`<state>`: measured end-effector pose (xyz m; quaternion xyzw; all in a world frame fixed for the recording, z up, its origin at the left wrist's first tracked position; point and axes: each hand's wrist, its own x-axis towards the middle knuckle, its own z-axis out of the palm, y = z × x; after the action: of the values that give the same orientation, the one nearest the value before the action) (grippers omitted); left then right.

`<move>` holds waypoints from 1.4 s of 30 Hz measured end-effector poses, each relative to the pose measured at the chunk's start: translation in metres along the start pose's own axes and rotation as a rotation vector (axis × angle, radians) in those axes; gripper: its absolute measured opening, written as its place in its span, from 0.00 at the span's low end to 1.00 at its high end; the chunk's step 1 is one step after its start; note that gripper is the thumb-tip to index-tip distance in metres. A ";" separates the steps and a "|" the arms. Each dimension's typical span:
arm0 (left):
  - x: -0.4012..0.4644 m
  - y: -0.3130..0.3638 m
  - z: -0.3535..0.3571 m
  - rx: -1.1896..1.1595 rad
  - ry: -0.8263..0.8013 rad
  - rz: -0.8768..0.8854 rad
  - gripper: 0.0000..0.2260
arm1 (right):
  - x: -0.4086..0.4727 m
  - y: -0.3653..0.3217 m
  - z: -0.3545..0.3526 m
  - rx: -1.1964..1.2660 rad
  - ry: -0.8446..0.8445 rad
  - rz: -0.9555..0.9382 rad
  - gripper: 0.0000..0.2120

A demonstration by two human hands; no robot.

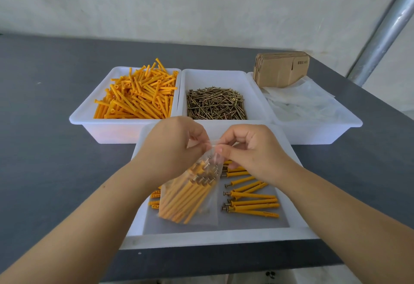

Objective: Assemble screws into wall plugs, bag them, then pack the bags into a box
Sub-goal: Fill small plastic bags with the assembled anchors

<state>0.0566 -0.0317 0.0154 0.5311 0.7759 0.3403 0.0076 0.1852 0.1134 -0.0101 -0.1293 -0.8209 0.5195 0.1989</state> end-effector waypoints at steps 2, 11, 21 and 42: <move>0.001 0.004 0.002 0.017 -0.015 -0.001 0.02 | -0.001 0.000 -0.001 -0.007 -0.013 -0.002 0.03; 0.001 0.005 0.005 0.132 -0.055 0.025 0.03 | -0.001 0.002 -0.001 0.018 -0.018 0.022 0.01; -0.005 -0.003 -0.011 0.143 -0.089 0.010 0.03 | -0.002 -0.001 0.004 0.022 -0.039 -0.020 0.02; -0.010 -0.018 -0.013 0.098 -0.205 0.016 0.03 | -0.006 -0.003 0.008 -0.176 -0.088 -0.122 0.06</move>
<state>0.0410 -0.0503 0.0120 0.5690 0.7825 0.2460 0.0583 0.1866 0.1029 -0.0119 -0.0730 -0.8777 0.4374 0.1817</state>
